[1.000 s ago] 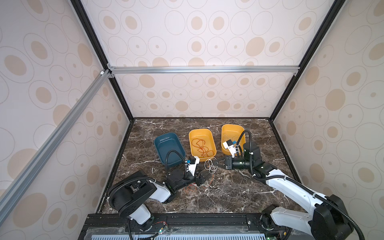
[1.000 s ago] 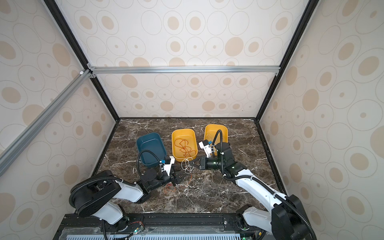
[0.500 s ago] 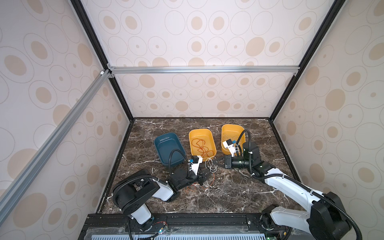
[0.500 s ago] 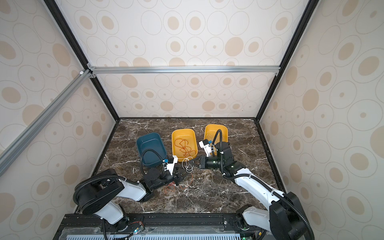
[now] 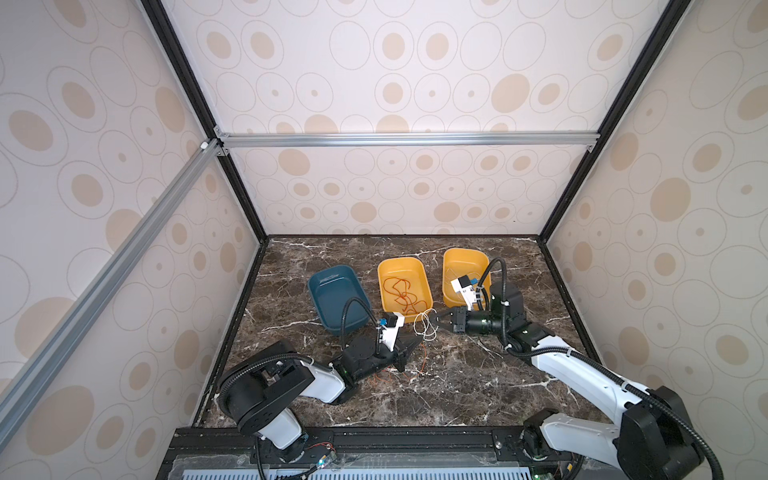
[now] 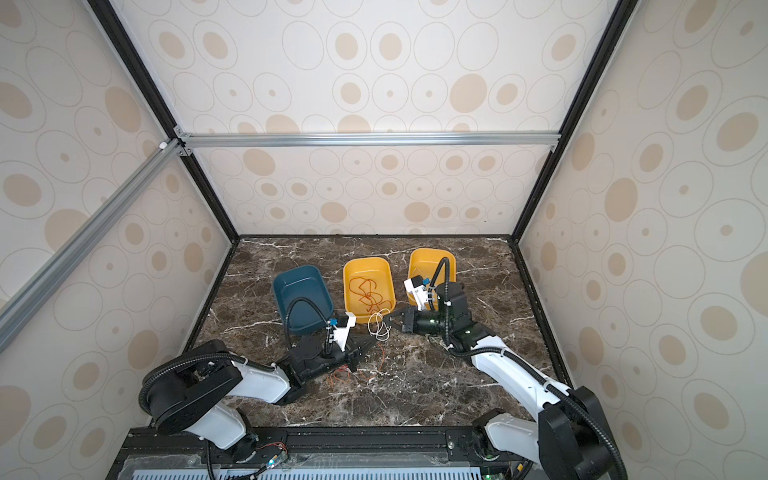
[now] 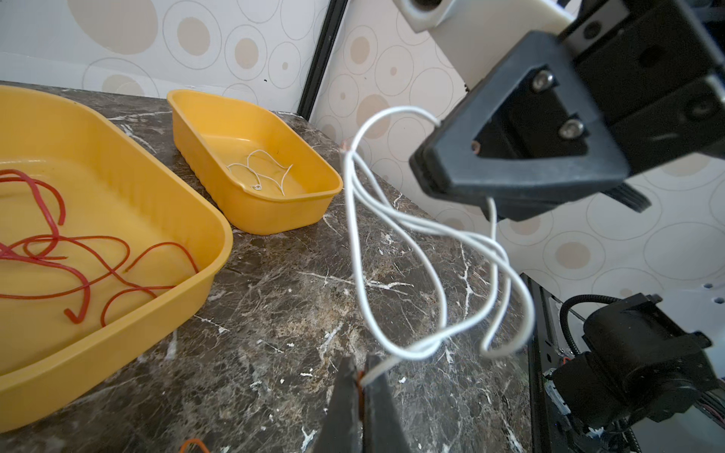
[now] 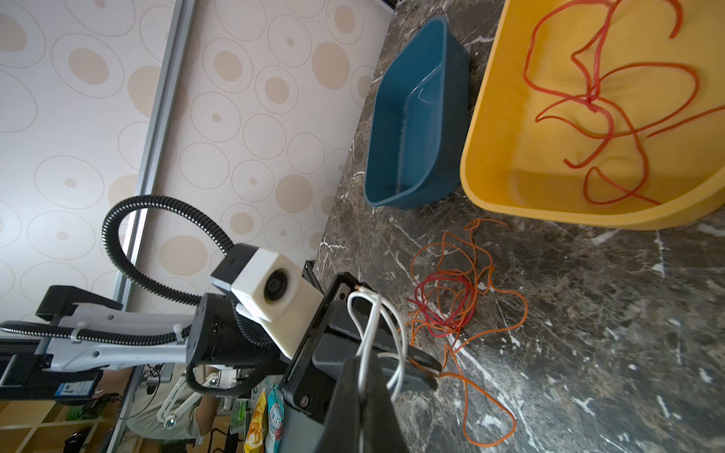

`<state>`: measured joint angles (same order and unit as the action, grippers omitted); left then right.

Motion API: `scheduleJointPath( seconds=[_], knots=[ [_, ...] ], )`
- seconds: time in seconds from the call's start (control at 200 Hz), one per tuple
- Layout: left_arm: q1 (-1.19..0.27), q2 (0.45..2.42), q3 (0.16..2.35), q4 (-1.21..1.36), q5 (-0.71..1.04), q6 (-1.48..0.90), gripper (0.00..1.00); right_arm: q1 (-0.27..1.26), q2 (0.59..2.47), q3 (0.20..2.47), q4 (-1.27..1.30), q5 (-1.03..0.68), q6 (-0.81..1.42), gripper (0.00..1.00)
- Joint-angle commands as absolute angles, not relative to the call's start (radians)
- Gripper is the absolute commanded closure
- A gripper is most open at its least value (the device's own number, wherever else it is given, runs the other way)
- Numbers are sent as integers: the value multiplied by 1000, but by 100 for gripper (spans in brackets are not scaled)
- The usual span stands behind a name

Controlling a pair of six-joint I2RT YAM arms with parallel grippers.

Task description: Untangle the cables

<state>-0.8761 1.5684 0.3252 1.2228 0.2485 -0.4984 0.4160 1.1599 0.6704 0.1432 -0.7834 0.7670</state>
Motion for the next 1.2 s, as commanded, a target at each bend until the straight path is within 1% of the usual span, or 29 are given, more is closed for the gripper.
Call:
scheduleJointPath(
  seconds=[0.0,0.18,0.29,0.425,0.65,0.725,0.865,0.91,1.035,1.07,1.095,1.146,1.196],
  knots=[
    [-884,1541,310,1208,234,-480,100,386,1116,639,178,-749,798,100],
    [-883,1514,296,1167,221,-474,100,351,1078,620,115,-678,768,100],
    [-884,1501,312,1075,223,-453,100,349,1041,633,9,-593,699,100],
    [-884,1478,318,963,180,-430,100,347,982,644,-96,-462,637,100],
    [-884,1423,273,942,130,-443,100,342,901,621,-188,-267,596,100],
    [-884,1410,266,930,129,-439,100,342,899,611,-170,-289,596,100],
    [-884,1404,274,901,169,-432,100,342,934,607,-90,-451,607,99],
    [-883,1405,280,878,171,-431,95,341,944,607,-85,-474,612,99],
    [-882,1406,282,843,161,-431,93,342,944,595,-60,-488,626,99],
    [-882,1404,285,835,158,-431,90,342,943,595,-52,-497,629,99],
    [-882,1403,288,825,156,-431,86,342,944,594,-45,-507,631,99],
    [-882,1396,298,797,149,-427,71,341,947,597,-37,-532,636,99],
    [-882,1387,313,767,144,-421,61,342,952,604,-32,-562,638,99]
  ],
)
